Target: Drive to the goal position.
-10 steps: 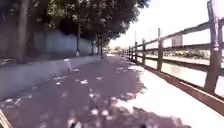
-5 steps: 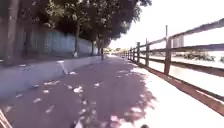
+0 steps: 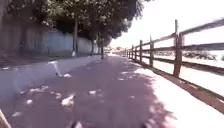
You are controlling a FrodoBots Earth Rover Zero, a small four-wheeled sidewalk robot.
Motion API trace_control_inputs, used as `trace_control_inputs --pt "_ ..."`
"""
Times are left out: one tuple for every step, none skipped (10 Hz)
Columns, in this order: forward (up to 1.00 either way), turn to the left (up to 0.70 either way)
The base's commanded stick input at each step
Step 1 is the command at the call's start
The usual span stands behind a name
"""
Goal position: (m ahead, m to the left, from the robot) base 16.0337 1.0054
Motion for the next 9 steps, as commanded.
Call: trace_control_inputs --pt "0.85 0.00" --pt "0.85 0.00" --pt "0.85 0.00" --pt "0.85 0.00" --pt "0.85 0.00" --pt "0.85 0.00" --pt "0.85 0.00" --pt "0.85 0.00" --pt "0.85 0.00"
